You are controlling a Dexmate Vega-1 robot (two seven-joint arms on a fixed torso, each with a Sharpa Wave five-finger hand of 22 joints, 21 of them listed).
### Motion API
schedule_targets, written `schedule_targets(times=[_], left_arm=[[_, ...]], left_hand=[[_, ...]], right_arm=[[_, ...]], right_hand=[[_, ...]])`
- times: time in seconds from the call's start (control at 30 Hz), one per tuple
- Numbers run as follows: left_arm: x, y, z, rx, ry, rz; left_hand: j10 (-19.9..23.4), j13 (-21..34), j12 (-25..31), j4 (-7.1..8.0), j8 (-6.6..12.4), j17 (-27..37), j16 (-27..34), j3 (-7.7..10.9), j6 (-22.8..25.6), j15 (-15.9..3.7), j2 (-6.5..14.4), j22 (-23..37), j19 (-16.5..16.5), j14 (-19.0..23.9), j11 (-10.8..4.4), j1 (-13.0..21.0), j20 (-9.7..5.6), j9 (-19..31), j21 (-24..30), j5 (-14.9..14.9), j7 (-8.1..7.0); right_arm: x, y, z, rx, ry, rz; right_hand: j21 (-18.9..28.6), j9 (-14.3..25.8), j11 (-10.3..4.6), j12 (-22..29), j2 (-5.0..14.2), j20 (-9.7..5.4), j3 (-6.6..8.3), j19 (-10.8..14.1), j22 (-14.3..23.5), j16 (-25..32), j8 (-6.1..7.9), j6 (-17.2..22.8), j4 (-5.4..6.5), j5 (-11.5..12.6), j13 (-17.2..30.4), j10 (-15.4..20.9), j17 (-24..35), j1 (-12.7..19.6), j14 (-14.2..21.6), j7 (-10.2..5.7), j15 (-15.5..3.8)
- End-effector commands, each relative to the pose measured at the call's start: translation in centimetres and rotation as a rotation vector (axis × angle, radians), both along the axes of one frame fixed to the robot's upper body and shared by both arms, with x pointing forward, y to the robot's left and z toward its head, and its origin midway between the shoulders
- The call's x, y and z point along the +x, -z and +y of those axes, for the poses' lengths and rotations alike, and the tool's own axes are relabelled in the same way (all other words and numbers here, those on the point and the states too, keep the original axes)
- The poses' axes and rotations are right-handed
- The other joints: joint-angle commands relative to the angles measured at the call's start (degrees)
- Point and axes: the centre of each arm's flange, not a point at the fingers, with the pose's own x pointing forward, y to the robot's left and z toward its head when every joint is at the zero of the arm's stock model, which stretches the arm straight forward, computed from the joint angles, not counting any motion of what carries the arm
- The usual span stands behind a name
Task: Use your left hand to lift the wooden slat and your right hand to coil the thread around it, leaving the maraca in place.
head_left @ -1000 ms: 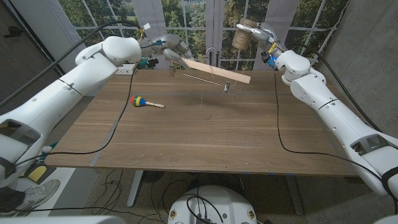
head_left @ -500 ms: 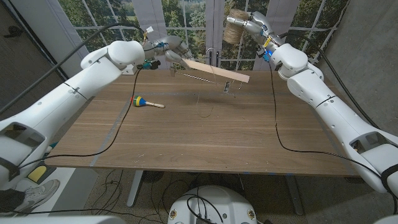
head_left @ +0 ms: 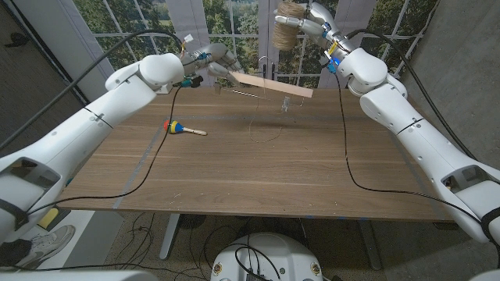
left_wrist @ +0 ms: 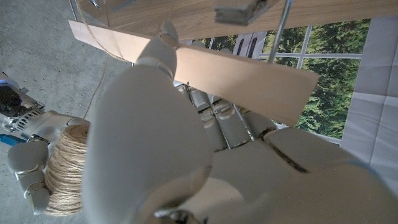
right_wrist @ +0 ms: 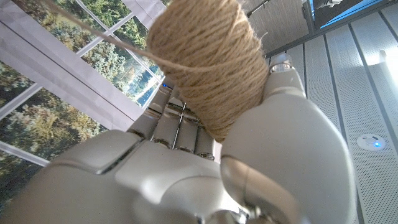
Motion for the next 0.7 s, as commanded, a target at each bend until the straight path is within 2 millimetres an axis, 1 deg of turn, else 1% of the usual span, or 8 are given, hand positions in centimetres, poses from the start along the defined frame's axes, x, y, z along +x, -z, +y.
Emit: schedule_targets(times=[0.03, 0.13, 0.2, 0.27, 0.3, 0.47, 0.5, 0.7], left_arm=[[0.6, 0.1, 0.1, -0.141, -0.022, -0.06], [0.7, 0.2, 0.0, -0.213, -0.024, -0.085], [1.0, -0.1, -0.3, -0.171, -0.019, -0.057], [1.2, -0.1, -0.7, -0.167, -0.006, -0.065], [1.1, 0.0, -0.9, -0.179, -0.008, -0.074], [1.1, -0.1, -1.1, -0.22, -0.004, -0.09], [1.1, -0.1, -1.1, -0.211, -0.006, -0.095], [1.4, 0.3, -1.2, -0.284, -0.009, -0.114]], left_hand=[[0.5, 0.2, -0.1, 0.34, 0.53, 0.1, -0.1, 0.26, 0.6, -5.9, 8.4, 0.1, -0.4, 5.9, -0.03, 7.8, -4.27, 0.2, 0.5, 0.3, 0.16], [0.5, 0.2, -0.2, 0.33, 0.51, 0.1, -0.1, 0.26, 0.6, -5.9, 8.4, 0.1, -0.4, 5.9, -0.06, 7.8, -4.29, 0.3, 0.6, 0.3, 0.2], [0.6, 0.2, -0.2, 0.32, 0.49, -0.1, -0.3, 0.27, 0.6, -5.91, 8.4, 0.1, -0.5, 5.9, -0.1, 7.8, -4.31, 0.3, 0.6, 0.3, 0.23], [0.6, 0.2, -0.2, 0.31, 0.47, -0.1, -0.3, 0.27, 0.6, -5.91, 8.4, 0.1, -0.5, 5.9, -0.13, 7.8, -4.31, 0.3, 0.6, 0.3, 0.22], [0.6, 0.2, -0.3, 0.32, 0.46, -0.1, -0.3, 0.27, 0.6, -5.92, 8.4, 0.1, -0.5, 5.9, -0.12, 7.8, -4.31, 0.3, 0.7, 0.3, 0.2], [0.6, 0.3, -0.3, 0.29, 0.48, -0.1, -0.4, 0.27, 0.7, -5.94, 8.4, 0.1, -0.5, 6.1, -0.16, 7.8, -4.31, 0.3, 0.8, 0.3, 0.25], [0.6, 0.3, -0.3, 0.29, 0.47, -0.2, -0.4, 0.27, 0.7, -5.94, 8.4, 0.1, -0.6, 6.1, -0.08, 7.8, -4.29, 0.3, 0.8, 0.3, 0.24], [0.6, 0.3, -0.5, 0.3, 0.46, -0.3, -0.6, 0.26, 0.8, -5.94, 8.4, 0.1, -0.6, 6.2, -0.08, 7.8, -4.26, 0.3, 1.0, 0.2, 0.22]], right_arm=[[-2.3, 1.1, 0.8, -0.034, -0.056, -0.062], [-2.8, 1.8, 1.0, -0.032, -0.07, -0.078], [-3.2, 2.2, 1.1, -0.031, -0.079, -0.085], [-3.5, 2.5, 1.3, -0.037, -0.078, -0.093], [-3.6, 2.6, 1.4, -0.04, -0.084, -0.096], [-4.4, 3.2, 1.9, -0.053, -0.11, -0.109], [-4.5, 3.4, 2.0, -0.056, -0.116, -0.111], [-5.0, 5.0, 2.9, -0.081, -0.149, -0.102]], right_hand=[[0.4, 0.1, -6.83, 0.5, 10.49, -2.01, 3.22, -0.3, 0.1, 0.0, 0.23, 18.6, 3.68, 0.3, 0.2, 7.1, 0.3, 10.7, 0.1, -11.03, -9.16], [0.5, 0.1, -6.87, 0.5, 10.47, -2.04, 3.19, -0.4, 0.1, 0.0, 0.23, 18.7, 3.65, 0.3, 0.2, 7.3, 0.4, 10.8, 0.2, -11.06, -9.2], [0.5, 0.1, -6.86, 0.5, 10.49, -2.03, 3.2, -0.3, 0.1, 0.0, 0.26, 18.7, 3.62, 0.3, 0.1, 7.3, 0.4, 10.9, 0.2, -11.09, -9.26], [0.6, 0.1, -6.87, 0.4, 10.51, -2.07, 3.21, -0.3, 0.1, 0.0, 0.26, 18.7, 3.59, 0.3, 0.1, 7.4, 0.4, 10.9, 0.2, -10.99, -9.3], [0.6, 0.1, -6.7, 0.4, 10.53, -2.07, 3.22, -0.4, 0.1, 0.0, 0.26, 18.8, 3.56, 0.3, 0.0, 7.4, 0.4, 11.0, 0.2, -10.95, -9.33], [0.7, 0.1, -6.91, 0.3, 10.58, -2.17, 3.18, -0.3, 0.1, 0.0, 0.26, 18.8, 3.62, 0.3, 0.0, 7.4, 0.5, 11.0, 0.3, -10.99, -9.23], [0.8, 0.1, -6.81, 0.3, 10.57, -2.14, 3.17, -0.3, 0.1, 0.0, 0.28, 18.9, 3.62, 0.3, 0.0, 7.4, 0.5, 11.0, 0.3, -10.98, -9.26], [0.9, 0.1, -6.87, 0.3, 10.53, -2.19, 3.14, -0.3, 0.1, 0.0, 0.27, 18.9, 3.54, 0.3, 0.0, 7.5, 0.6, 11.2, 0.4, -10.9, -9.4]])
